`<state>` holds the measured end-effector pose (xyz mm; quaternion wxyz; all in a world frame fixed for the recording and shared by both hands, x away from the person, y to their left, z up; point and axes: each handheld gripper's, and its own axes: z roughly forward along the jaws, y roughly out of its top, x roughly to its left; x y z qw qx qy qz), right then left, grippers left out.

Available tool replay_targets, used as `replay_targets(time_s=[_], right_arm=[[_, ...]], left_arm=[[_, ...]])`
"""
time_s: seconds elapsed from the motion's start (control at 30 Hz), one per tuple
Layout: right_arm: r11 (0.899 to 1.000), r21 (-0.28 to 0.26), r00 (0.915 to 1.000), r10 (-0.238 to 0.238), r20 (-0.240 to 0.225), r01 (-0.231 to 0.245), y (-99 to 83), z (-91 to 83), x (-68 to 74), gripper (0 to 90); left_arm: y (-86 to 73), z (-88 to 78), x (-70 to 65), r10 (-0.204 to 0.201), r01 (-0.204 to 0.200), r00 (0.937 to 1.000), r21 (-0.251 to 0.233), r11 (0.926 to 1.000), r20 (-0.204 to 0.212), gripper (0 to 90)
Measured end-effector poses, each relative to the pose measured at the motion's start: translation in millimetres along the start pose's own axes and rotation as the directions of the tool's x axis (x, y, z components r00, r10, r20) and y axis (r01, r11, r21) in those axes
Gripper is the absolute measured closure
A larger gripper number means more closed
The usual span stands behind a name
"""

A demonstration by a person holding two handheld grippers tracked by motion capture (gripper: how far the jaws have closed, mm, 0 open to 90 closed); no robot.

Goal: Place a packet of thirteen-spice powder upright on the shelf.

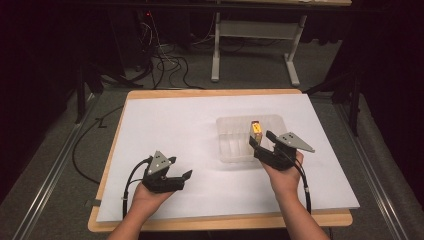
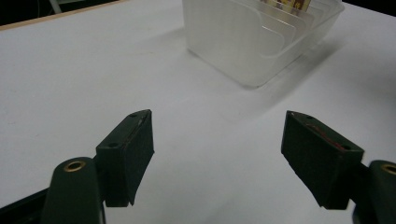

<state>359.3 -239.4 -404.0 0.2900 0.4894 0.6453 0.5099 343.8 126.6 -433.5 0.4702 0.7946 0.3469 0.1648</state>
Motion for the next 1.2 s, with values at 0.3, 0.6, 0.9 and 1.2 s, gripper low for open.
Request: replay_targets(time_s=[0.3,0.6,0.9,1.2], right_arm=[[0.999,0.021,0.998,-0.036,-0.051,0.037,-14.4,-44.8,-19.2,26.7],[0.999,0.027,0.9998,-0.02,-0.003,0.02,-49.2,-92.6,-62.0,24.6],[0.998,0.051,0.9986,-0.04,-0.034,0.041,-53.3,-87.1,-66.6,19.7],[0.998,0.067,0.9996,-0.02,-0.019,0.021,-53.5,-81.1,-68.7,19.0]], left_arm=[[-0.3,-0.5,3.3,-0.014,0.014,0.9999,0.0,0.9999,-0.008,25.8],[-0.8,-1.4,3.1,-0.024,0.024,0.9996,-0.002,0.9997,-0.011,25.7],[-2.6,-2.1,-1.2,-0.001,0.001,0.9999,-0.022,0.9998,-0.014,23.5],[-5.0,-5.0,-0.6,-0.005,0.005,0.9994,-0.015,0.9999,-0.035,23.2]])
